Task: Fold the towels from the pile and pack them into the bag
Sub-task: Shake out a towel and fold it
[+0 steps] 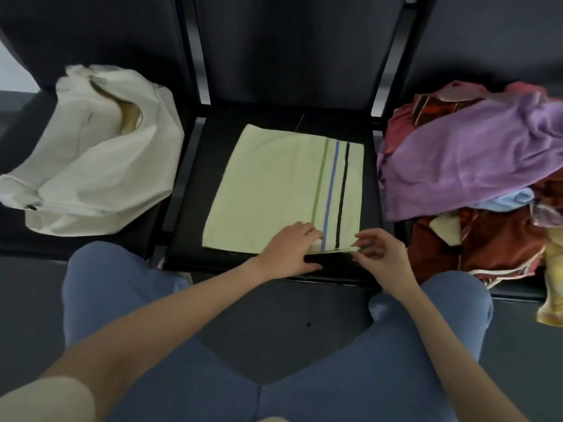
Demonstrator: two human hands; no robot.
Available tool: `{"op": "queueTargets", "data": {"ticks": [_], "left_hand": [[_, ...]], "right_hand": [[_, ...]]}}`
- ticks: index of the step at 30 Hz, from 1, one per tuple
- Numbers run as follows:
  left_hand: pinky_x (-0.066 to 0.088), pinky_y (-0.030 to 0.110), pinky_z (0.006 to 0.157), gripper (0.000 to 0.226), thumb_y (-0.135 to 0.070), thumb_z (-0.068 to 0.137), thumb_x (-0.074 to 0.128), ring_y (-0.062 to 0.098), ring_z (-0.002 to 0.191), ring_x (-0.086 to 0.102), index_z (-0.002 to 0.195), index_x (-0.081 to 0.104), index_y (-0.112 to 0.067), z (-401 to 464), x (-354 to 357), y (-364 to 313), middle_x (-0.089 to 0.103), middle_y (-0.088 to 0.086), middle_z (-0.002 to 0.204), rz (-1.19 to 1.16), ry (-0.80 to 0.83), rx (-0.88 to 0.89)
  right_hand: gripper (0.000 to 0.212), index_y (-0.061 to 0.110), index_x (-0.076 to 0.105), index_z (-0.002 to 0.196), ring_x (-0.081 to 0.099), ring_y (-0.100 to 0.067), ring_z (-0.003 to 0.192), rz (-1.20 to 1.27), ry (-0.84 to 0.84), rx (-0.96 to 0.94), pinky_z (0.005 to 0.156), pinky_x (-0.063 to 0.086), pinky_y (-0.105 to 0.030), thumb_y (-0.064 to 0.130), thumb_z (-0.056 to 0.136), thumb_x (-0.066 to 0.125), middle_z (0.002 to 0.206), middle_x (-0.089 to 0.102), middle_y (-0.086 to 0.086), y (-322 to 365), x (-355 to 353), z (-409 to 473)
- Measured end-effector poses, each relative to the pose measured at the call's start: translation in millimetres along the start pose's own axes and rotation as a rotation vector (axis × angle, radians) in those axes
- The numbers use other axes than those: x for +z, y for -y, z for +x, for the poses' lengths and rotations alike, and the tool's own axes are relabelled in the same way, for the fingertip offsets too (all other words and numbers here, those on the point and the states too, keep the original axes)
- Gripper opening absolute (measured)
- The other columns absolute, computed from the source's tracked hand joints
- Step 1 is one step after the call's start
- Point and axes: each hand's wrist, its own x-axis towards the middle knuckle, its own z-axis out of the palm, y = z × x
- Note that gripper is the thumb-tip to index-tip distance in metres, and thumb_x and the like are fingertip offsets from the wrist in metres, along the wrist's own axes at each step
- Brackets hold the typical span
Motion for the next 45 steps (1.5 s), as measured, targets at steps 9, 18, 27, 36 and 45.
{"op": "queueTargets", "data": {"ticks": [9,18,27,36,45], "left_hand": [[0.05,0.038,0.072,0.014,-0.011,0.095,0.053,0.023,0.087,0.058,0.107,0.058,-0.005,29.0,15.6,-26.1,0.064,0.007,0.099,-0.115,-0.192,0.034],[0.045,0.033,0.056,0.01,-0.02,0.095,0.052,0.019,0.062,0.057,0.093,0.056,-0.011,25.5,-21.1,-33.7,0.063,0.003,0.078,-0.37,-0.098,-0.108],[0.037,0.026,0.06,0.015,-0.005,0.074,0.061,0.01,0.059,0.044,0.065,0.05,0.0,21.6,-36.9,-27.6,0.045,0.001,0.061,-0.826,0.072,-0.402],[0.052,0.015,0.07,0.007,0.002,0.081,0.071,0.007,0.07,0.068,0.085,0.073,-0.005,-8.3,-50.6,-30.2,0.072,0.001,0.075,-1.139,0.184,-0.436],[0.055,0.02,0.073,0.016,-0.007,0.087,0.067,0.014,0.079,0.072,0.097,0.071,0.006,-64.9,-69.3,25.3,0.074,0.012,0.085,-1.183,0.036,-0.576]], "right_hand": [[0.017,-0.004,0.061,0.097,0.067,-0.015,0.059,0.238,0.022,0.265,0.054,0.056,-0.022,0.001,0.083,0.069,0.08,0.066,-0.017,9.5,-23.6,24.7],[0.027,0.001,0.052,0.109,0.065,-0.02,0.076,0.319,-0.193,0.511,0.049,0.055,-0.023,0.019,0.091,0.062,0.098,0.064,-0.011,7.6,2.9,160.3],[0.031,0.013,0.048,0.071,0.064,-0.02,0.083,0.311,-0.389,0.461,0.076,0.058,-0.034,0.007,0.074,0.078,0.09,0.065,-0.01,7.0,0.0,220.2],[0.019,0.016,0.051,0.058,0.044,-0.004,0.053,0.115,-0.574,0.158,0.049,0.038,-0.02,0.014,0.067,0.068,0.056,0.047,0.008,41.1,-6.7,208.5],[0.035,0.02,0.038,0.055,0.039,0.001,0.046,-0.192,-0.446,0.013,0.041,0.032,-0.008,0.011,0.071,0.067,0.055,0.042,0.011,113.6,97.0,227.1]]}}
